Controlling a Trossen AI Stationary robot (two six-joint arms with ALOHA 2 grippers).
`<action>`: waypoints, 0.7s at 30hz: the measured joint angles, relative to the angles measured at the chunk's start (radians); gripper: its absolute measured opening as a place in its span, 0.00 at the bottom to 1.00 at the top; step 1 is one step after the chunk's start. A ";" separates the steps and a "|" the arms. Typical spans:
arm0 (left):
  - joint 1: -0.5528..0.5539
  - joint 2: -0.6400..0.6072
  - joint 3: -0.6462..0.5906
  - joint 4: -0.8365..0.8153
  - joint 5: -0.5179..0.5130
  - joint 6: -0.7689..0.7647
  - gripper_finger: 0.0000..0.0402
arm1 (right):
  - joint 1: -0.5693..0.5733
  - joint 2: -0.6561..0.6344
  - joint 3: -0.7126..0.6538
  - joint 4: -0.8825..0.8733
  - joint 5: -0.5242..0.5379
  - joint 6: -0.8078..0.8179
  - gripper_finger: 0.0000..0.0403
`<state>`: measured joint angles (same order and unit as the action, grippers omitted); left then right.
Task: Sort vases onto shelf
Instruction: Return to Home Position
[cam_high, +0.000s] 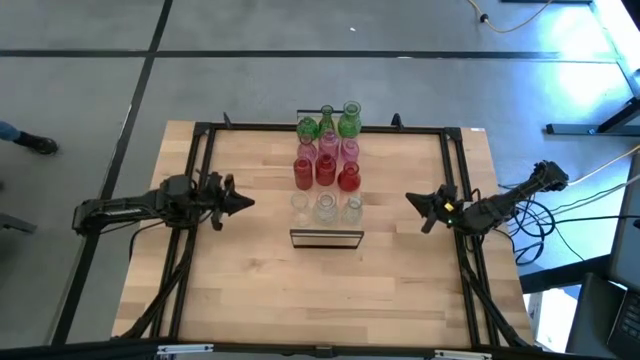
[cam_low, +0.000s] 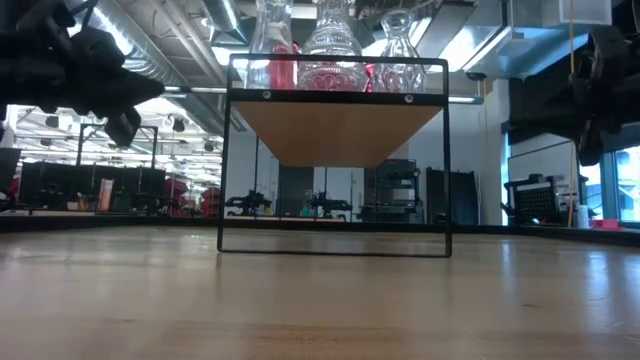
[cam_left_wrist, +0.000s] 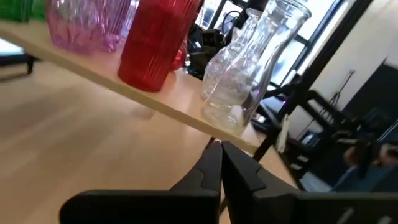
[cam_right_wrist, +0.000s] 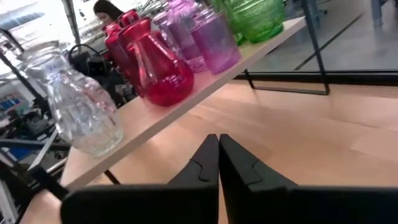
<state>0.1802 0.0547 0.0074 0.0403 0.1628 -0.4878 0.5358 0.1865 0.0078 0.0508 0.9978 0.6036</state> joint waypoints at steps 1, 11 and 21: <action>0.000 0.000 0.000 0.000 -0.004 0.026 0.00 | 0.000 0.000 0.000 0.000 -0.006 -0.005 0.00; 0.000 0.003 0.000 -0.003 -0.031 0.105 0.00 | 0.000 0.000 0.000 0.001 -0.022 -0.008 0.00; 0.000 0.003 0.000 -0.003 -0.031 0.105 0.00 | 0.000 0.000 0.000 0.001 -0.022 -0.009 0.00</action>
<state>0.1806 0.0572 0.0074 0.0372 0.1320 -0.3832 0.5358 0.1867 0.0078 0.0517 0.9756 0.5950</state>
